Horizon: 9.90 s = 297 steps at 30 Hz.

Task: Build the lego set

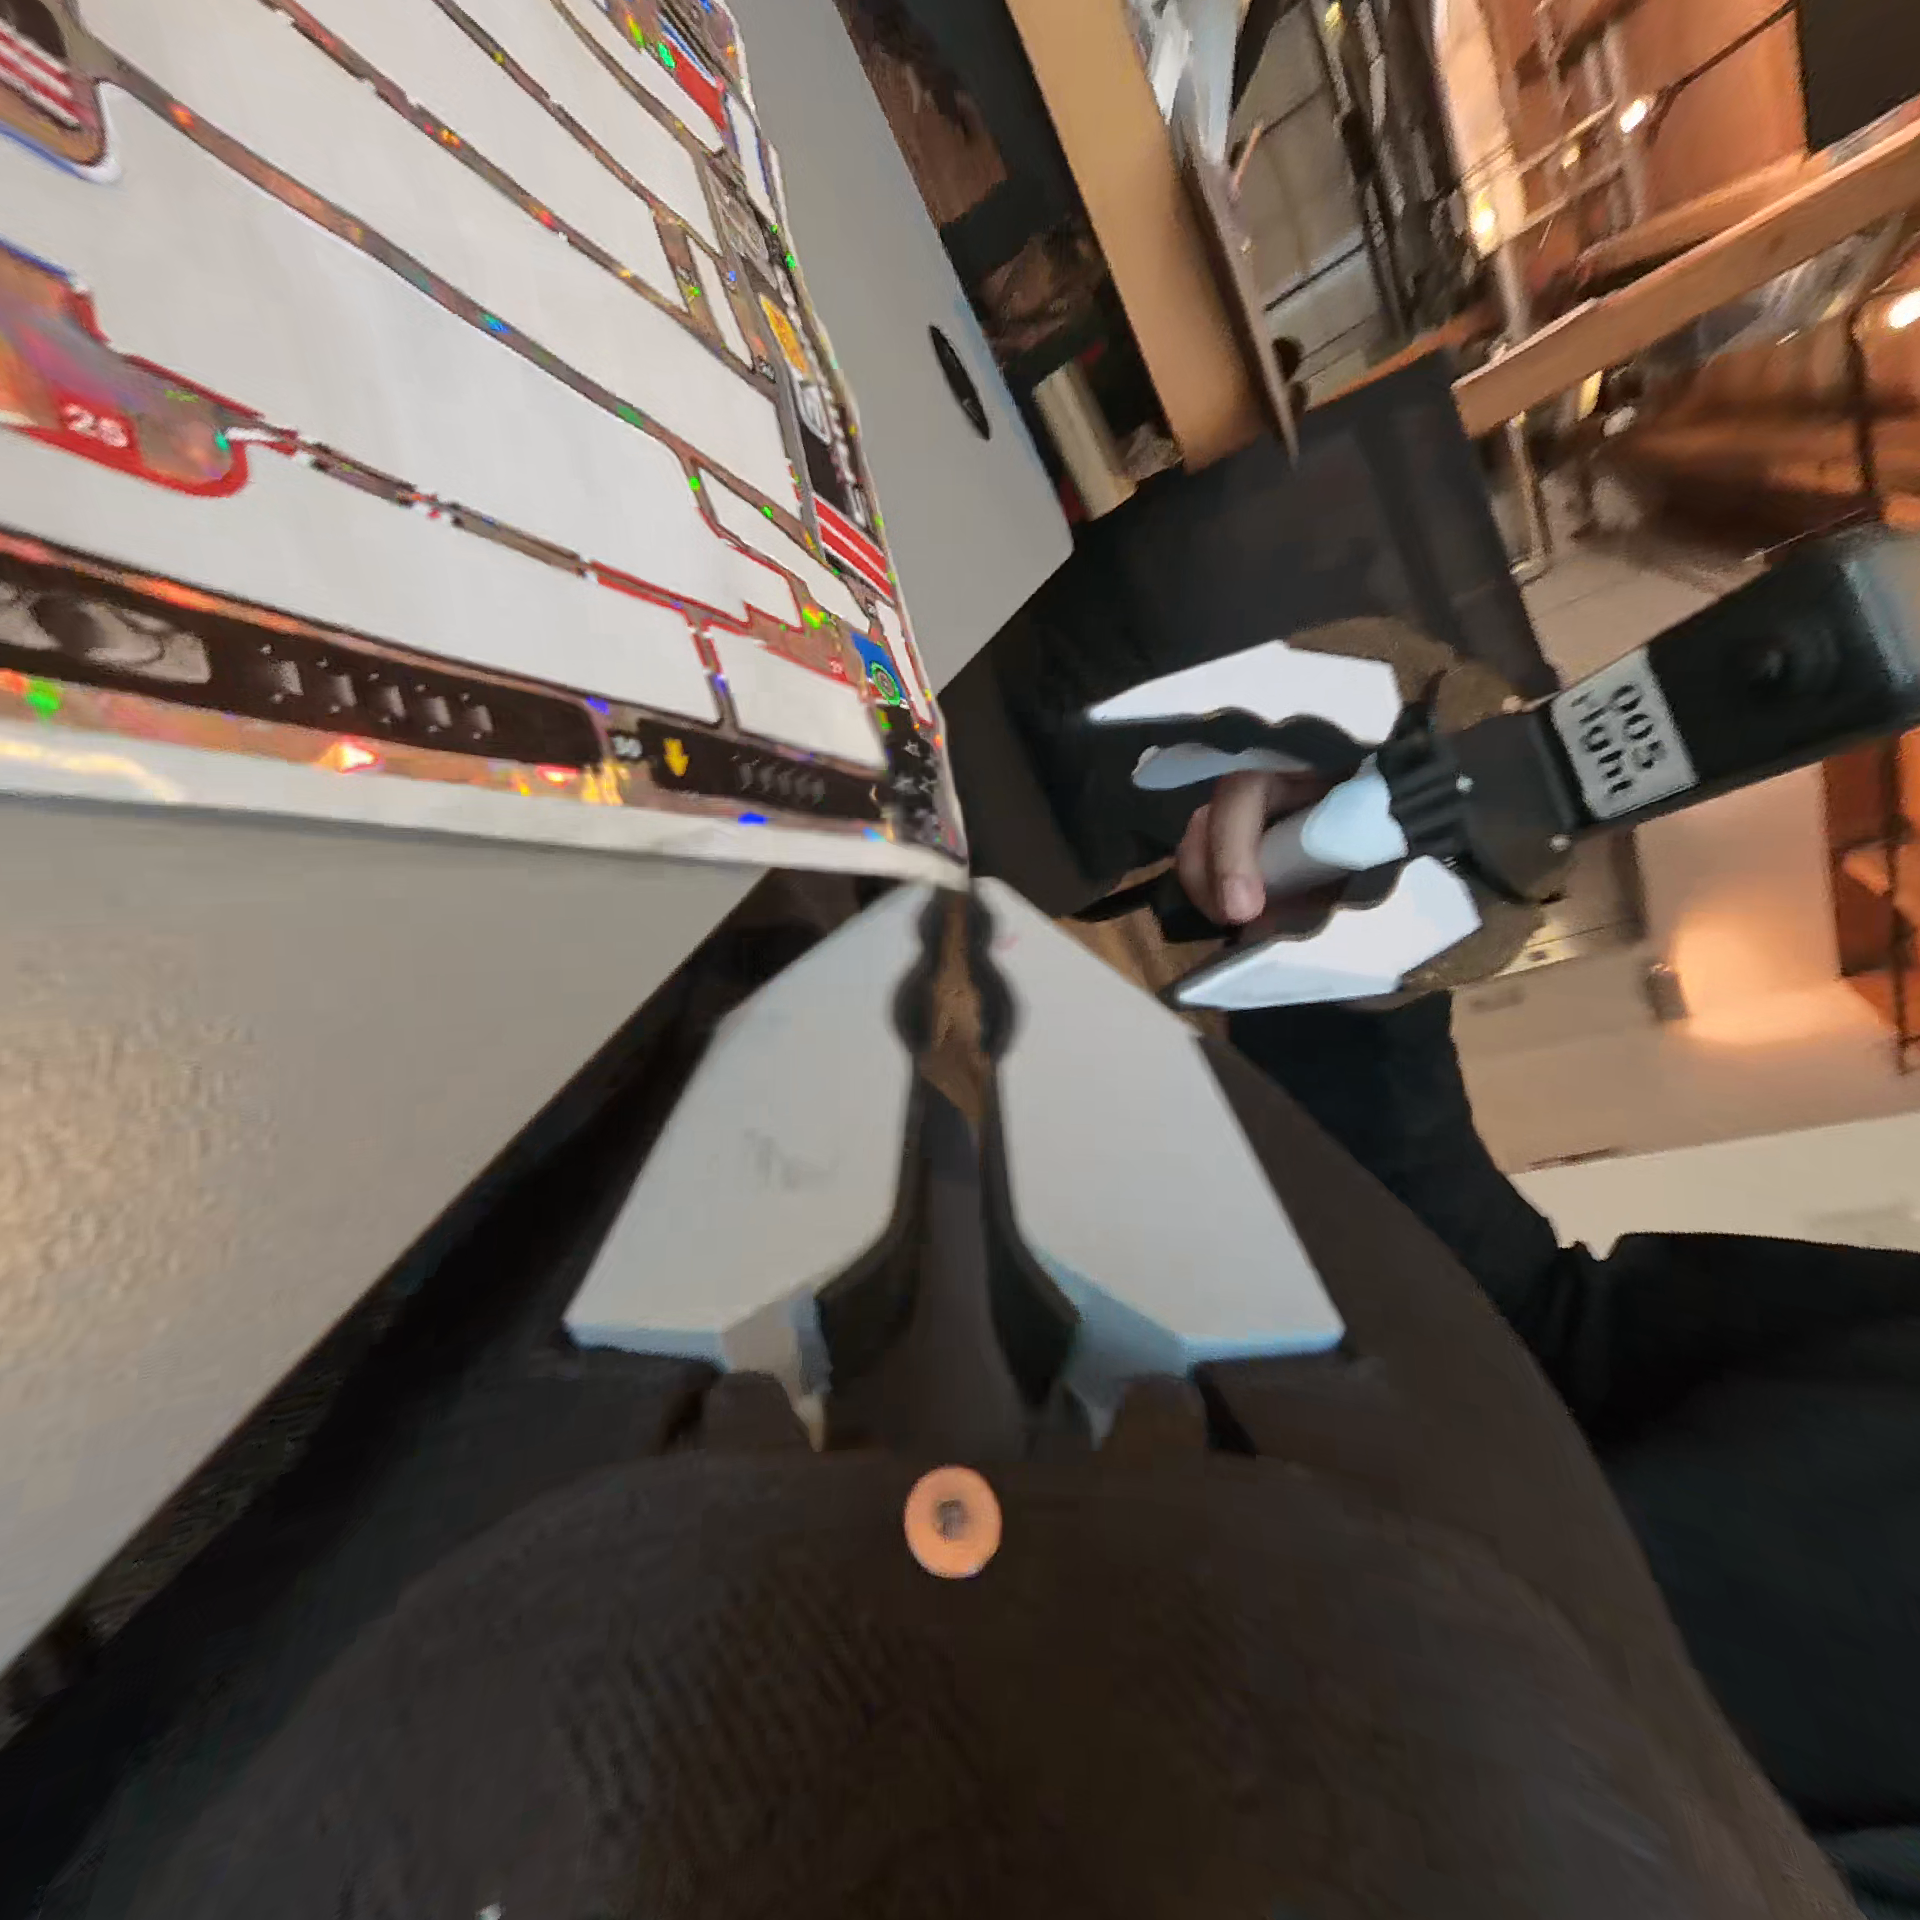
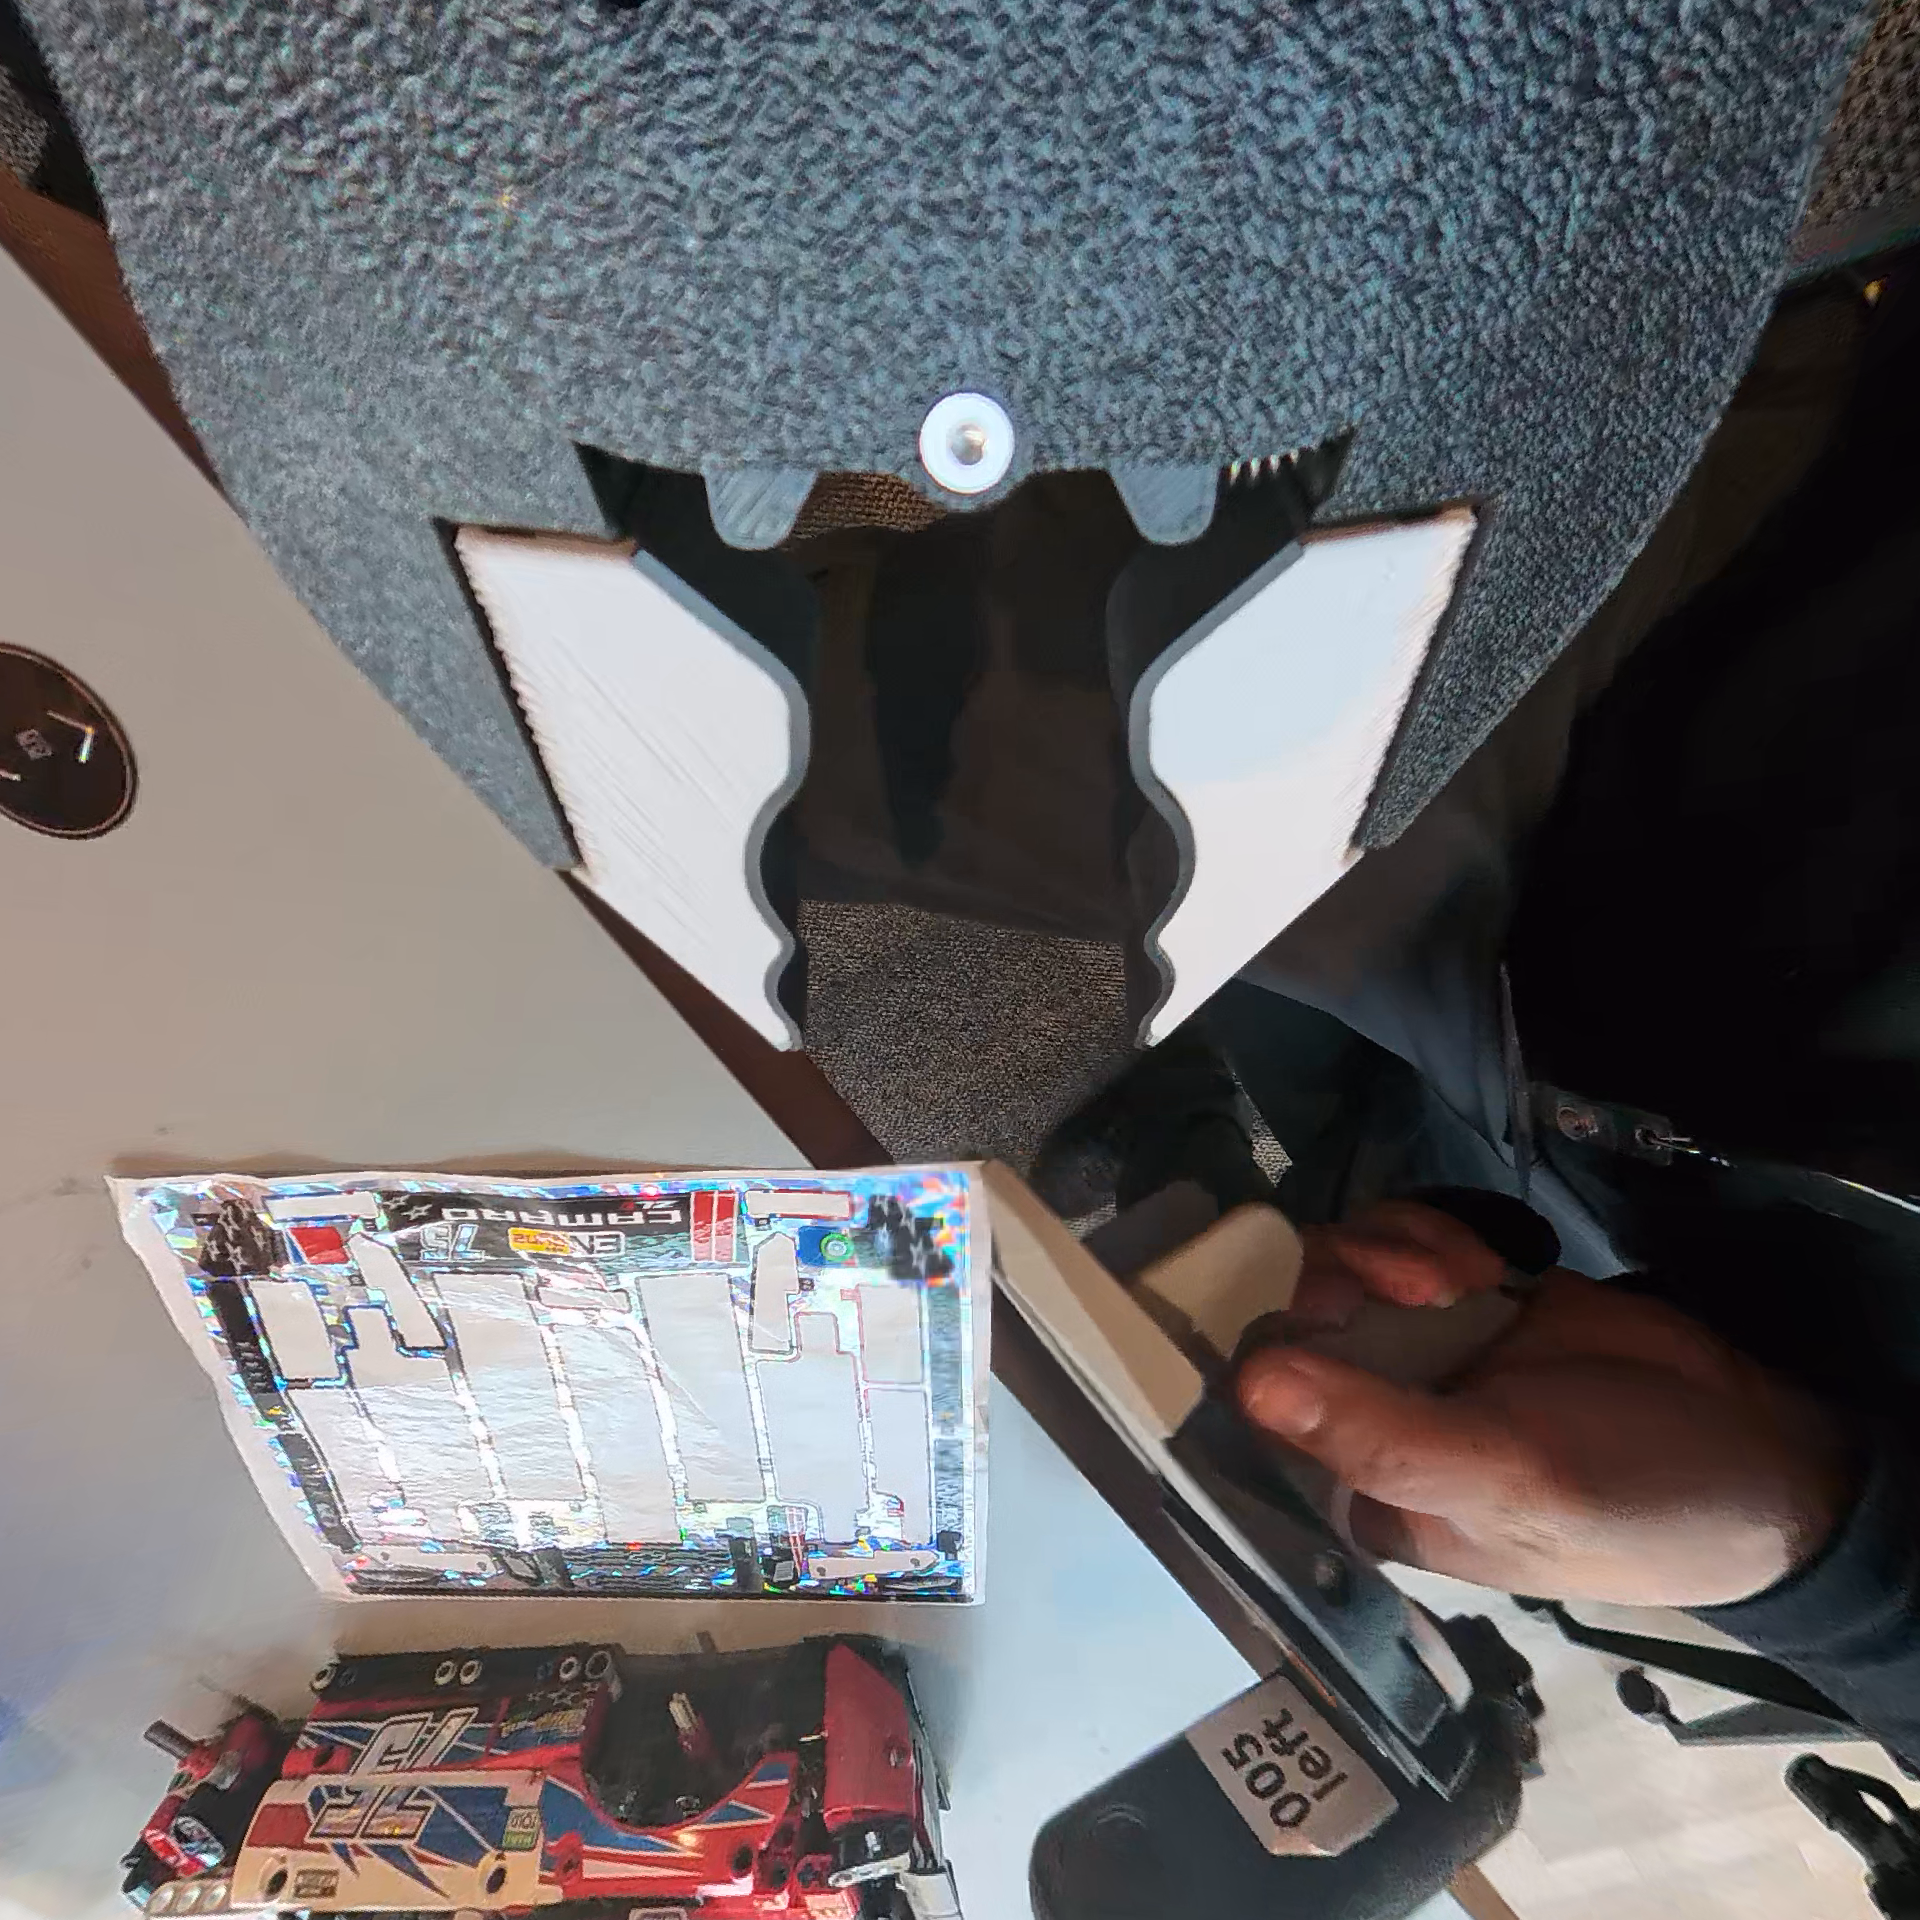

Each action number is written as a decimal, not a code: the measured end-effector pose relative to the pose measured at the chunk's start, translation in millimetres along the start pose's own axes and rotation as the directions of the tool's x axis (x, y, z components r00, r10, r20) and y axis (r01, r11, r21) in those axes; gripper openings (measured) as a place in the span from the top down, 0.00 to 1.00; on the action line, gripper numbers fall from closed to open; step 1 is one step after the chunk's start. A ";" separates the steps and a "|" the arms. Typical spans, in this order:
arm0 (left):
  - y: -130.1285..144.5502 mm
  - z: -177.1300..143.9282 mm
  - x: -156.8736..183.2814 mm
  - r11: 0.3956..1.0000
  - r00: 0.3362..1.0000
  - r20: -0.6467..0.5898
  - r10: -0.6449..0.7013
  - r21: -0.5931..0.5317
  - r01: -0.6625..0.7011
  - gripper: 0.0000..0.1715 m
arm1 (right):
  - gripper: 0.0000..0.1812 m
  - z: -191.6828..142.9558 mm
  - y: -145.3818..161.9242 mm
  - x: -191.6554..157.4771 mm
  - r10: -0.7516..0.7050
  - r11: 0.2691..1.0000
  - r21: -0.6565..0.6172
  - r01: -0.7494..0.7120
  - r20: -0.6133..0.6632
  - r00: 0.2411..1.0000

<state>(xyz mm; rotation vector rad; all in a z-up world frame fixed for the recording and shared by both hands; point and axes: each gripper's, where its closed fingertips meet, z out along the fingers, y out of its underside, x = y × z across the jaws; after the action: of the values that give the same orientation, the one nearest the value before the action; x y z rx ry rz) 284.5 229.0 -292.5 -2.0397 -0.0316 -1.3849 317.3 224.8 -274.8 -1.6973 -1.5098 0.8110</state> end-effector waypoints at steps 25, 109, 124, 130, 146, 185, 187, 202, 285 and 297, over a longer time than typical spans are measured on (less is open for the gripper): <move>13.6 -49.1 60.5 0.711 0.807 -0.357 0.471 -0.388 -0.586 1.00 | 0.67 -2.4 -76.2 33.1 0.197 0.954 0.212 -0.213 0.095 0.976; -124.6 -58.2 51.6 0.628 0.711 -0.183 0.679 -0.354 -0.692 1.00 | 0.55 2.4 -149.0 35.9 -0.215 0.958 0.119 0.259 -0.293 0.932; -171.8 -48.2 38.2 0.927 0.926 -0.080 0.369 -0.041 -0.373 1.00 | 0.62 36.8 -124.0 51.8 0.247 0.949 0.291 -0.120 -0.455 0.856; -173.1 -52.9 45.2 0.971 0.972 -0.098 0.211 0.138 -0.197 1.00 | 0.59 61.1 -110.2 69.0 -0.021 0.997 0.045 0.066 -0.653 0.757; -132.7 -84.1 28.6 0.551 0.477 0.356 0.804 -0.142 -0.823 0.75 | 1.00 25.5 -93.2 76.6 -0.436 0.893 -0.280 0.352 -0.728 0.529; -107.6 -49.0 42.5 -0.430 -0.543 0.229 0.808 -0.401 -0.809 1.00 | 1.00 35.8 -98.0 54.8 -0.442 0.891 -0.244 0.383 -0.659 0.609; -111.5 -49.9 38.8 -0.405 -0.530 0.243 0.812 -0.419 -0.813 1.00 | 1.00 37.5 -97.7 51.3 -0.454 0.885 -0.247 0.395 -0.650 0.609; -122.3 -79.9 79.8 -0.283 -0.242 0.317 0.917 0.089 -0.955 1.00 | 0.77 -10.4 -176.0 -27.3 -0.069 0.909 0.413 -0.064 0.300 0.951; -110.8 -77.3 91.4 -0.218 -0.188 0.279 0.942 0.081 -0.973 1.00 | 0.77 36.1 -162.9 -2.8 -0.477 0.851 0.176 0.495 -0.138 0.868; -96.1 -67.2 88.1 0.201 0.220 0.081 0.972 0.192 -0.961 1.00 | 0.85 36.1 -152.8 -3.5 -0.518 0.834 0.134 0.535 -0.144 0.843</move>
<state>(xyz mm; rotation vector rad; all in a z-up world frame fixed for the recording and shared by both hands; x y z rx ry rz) 232.5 239.0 -155.7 -1.2716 0.9791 -0.5066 203.7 234.4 -166.8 -1.0897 -1.6724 0.5250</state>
